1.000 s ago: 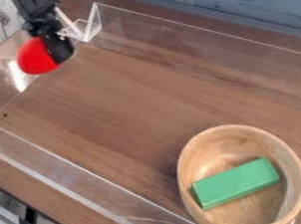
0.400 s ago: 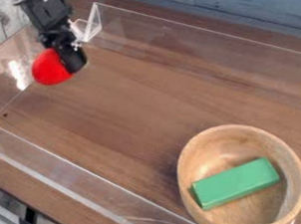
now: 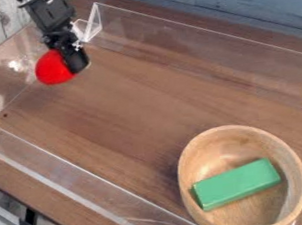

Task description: Move the red object to the left side of the table

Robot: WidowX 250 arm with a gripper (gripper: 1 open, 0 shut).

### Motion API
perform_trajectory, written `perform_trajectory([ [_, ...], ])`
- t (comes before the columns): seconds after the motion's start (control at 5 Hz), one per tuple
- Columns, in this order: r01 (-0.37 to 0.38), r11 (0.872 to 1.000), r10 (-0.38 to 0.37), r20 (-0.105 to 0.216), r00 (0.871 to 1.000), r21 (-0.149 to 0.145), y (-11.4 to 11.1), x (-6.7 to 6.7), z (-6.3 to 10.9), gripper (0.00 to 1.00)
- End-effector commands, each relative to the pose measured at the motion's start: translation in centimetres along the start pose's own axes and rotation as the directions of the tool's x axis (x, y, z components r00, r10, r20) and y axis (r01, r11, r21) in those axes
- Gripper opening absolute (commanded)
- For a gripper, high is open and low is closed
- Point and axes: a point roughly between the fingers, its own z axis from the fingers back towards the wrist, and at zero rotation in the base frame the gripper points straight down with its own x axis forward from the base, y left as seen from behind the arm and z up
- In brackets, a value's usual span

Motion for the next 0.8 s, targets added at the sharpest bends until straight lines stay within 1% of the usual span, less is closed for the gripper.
perform_trajectory([
  [0.0, 0.011, 1.000, -0.012, 0.030, 0.999, 0.019, 0.1, 1.2, 1.2, 0.00],
  [0.4, -0.006, 1.000, 0.006, 0.017, 1.000, 0.021, 3.6, -1.2, 2.4, 0.00],
  [0.6, -0.017, 1.000, 0.016, 0.018, 1.000, 0.024, 5.2, -1.5, 1.9, 0.00],
])
